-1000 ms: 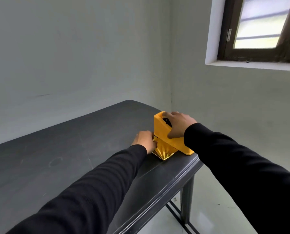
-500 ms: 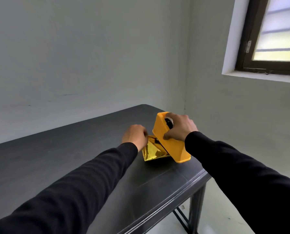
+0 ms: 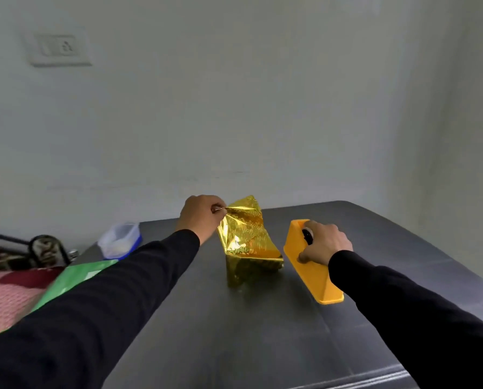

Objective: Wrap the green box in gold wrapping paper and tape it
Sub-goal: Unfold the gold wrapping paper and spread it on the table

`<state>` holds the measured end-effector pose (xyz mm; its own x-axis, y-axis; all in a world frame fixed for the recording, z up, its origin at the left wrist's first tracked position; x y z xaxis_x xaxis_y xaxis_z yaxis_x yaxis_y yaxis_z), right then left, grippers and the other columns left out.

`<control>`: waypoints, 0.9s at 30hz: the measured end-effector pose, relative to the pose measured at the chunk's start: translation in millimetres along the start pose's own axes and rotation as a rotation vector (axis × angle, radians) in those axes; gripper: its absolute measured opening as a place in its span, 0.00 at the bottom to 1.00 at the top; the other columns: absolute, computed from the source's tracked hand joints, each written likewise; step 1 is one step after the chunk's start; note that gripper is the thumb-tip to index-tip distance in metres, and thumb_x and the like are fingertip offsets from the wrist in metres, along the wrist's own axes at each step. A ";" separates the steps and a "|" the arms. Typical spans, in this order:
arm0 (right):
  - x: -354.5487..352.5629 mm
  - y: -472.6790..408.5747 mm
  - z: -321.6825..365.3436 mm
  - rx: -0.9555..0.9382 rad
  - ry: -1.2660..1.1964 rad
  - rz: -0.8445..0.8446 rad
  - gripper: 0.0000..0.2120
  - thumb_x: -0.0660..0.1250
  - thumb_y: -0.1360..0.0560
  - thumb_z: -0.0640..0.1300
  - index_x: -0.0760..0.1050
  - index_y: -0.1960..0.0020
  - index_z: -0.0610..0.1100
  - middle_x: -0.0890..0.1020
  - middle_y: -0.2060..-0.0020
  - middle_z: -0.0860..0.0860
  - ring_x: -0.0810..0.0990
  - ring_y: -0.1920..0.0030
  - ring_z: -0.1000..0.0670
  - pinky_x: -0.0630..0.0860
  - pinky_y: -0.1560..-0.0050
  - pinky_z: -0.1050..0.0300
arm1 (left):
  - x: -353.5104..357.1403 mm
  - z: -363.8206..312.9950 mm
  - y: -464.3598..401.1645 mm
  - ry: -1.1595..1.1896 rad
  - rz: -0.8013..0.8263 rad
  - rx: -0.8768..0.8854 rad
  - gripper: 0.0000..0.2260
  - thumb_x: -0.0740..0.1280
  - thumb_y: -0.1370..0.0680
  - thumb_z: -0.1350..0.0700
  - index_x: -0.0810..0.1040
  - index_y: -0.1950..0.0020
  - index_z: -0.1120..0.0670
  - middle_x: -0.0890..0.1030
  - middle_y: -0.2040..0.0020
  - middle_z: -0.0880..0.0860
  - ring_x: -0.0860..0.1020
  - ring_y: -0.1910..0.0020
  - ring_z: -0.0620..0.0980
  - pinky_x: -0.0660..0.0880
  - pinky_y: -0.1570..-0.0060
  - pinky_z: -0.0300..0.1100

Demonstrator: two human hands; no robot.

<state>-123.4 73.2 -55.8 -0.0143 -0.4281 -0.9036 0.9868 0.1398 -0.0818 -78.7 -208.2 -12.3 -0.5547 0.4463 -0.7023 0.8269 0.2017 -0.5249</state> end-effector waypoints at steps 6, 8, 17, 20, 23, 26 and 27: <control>36.4 2.1 28.7 0.025 0.073 0.048 0.35 0.79 0.31 0.51 0.70 0.28 0.52 0.79 0.42 0.47 0.80 0.50 0.44 0.83 0.50 0.51 | -43.0 28.0 10.4 0.016 -0.003 0.099 0.06 0.73 0.23 0.55 0.86 0.46 0.50 0.84 0.51 0.47 0.78 0.48 0.45 0.69 0.47 0.37; 44.9 1.2 31.7 0.030 0.105 0.064 0.33 0.79 0.31 0.51 0.70 0.29 0.52 0.78 0.46 0.48 0.79 0.53 0.45 0.82 0.52 0.52 | -50.6 30.0 11.3 0.037 0.011 0.136 0.07 0.74 0.23 0.56 0.85 0.46 0.49 0.84 0.51 0.47 0.79 0.48 0.45 0.71 0.47 0.37; -5.7 -10.0 104.8 -0.392 -0.010 -0.185 0.35 0.75 0.31 0.49 0.69 0.25 0.51 0.79 0.35 0.46 0.79 0.38 0.45 0.79 0.41 0.50 | -62.8 22.7 -1.9 0.037 0.029 0.396 0.10 0.76 0.25 0.56 0.86 0.44 0.51 0.84 0.53 0.47 0.81 0.52 0.45 0.78 0.47 0.43; -18.5 -13.8 142.5 -0.627 0.092 -0.210 0.38 0.76 0.32 0.54 0.66 0.25 0.57 0.76 0.31 0.52 0.67 0.26 0.44 0.72 0.34 0.40 | -62.1 15.9 -3.9 -0.034 0.031 0.515 0.11 0.75 0.24 0.52 0.86 0.41 0.49 0.85 0.52 0.45 0.81 0.54 0.44 0.75 0.48 0.41; -16.7 -21.4 163.4 -0.669 0.240 -0.202 0.25 0.74 0.28 0.51 0.75 0.32 0.54 0.79 0.38 0.53 0.68 0.29 0.46 0.71 0.40 0.42 | -66.2 13.0 -4.5 -0.162 0.035 0.565 0.14 0.73 0.22 0.48 0.83 0.36 0.46 0.85 0.50 0.45 0.78 0.54 0.42 0.69 0.45 0.43; -8.5 -30.0 168.2 -0.653 0.328 -0.291 0.11 0.67 0.22 0.49 0.82 0.42 0.52 0.82 0.48 0.53 0.76 0.42 0.47 0.70 0.45 0.46 | -73.7 17.1 -3.7 -0.182 0.152 0.414 0.27 0.75 0.25 0.41 0.75 0.28 0.44 0.83 0.42 0.46 0.79 0.46 0.47 0.74 0.42 0.44; -4.7 -32.1 167.1 -0.655 0.307 -0.310 0.09 0.65 0.21 0.48 0.82 0.44 0.51 0.83 0.51 0.53 0.78 0.45 0.47 0.70 0.46 0.47 | -76.1 20.4 -3.4 -0.196 0.223 0.338 0.33 0.76 0.28 0.39 0.72 0.26 0.43 0.81 0.40 0.46 0.78 0.44 0.49 0.75 0.42 0.44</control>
<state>-128.1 -78.5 21.3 -0.4116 -0.2814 -0.8668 0.6357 0.5929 -0.4943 -41.1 -260.6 33.1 -0.4005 0.2668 -0.8766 0.8695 -0.1911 -0.4554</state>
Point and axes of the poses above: each hand's wrist, its own y-axis away from the middle knuckle, its own x-axis out of the palm, z = x × y, the point moved 1 cm from there along -y, towards the middle knuckle
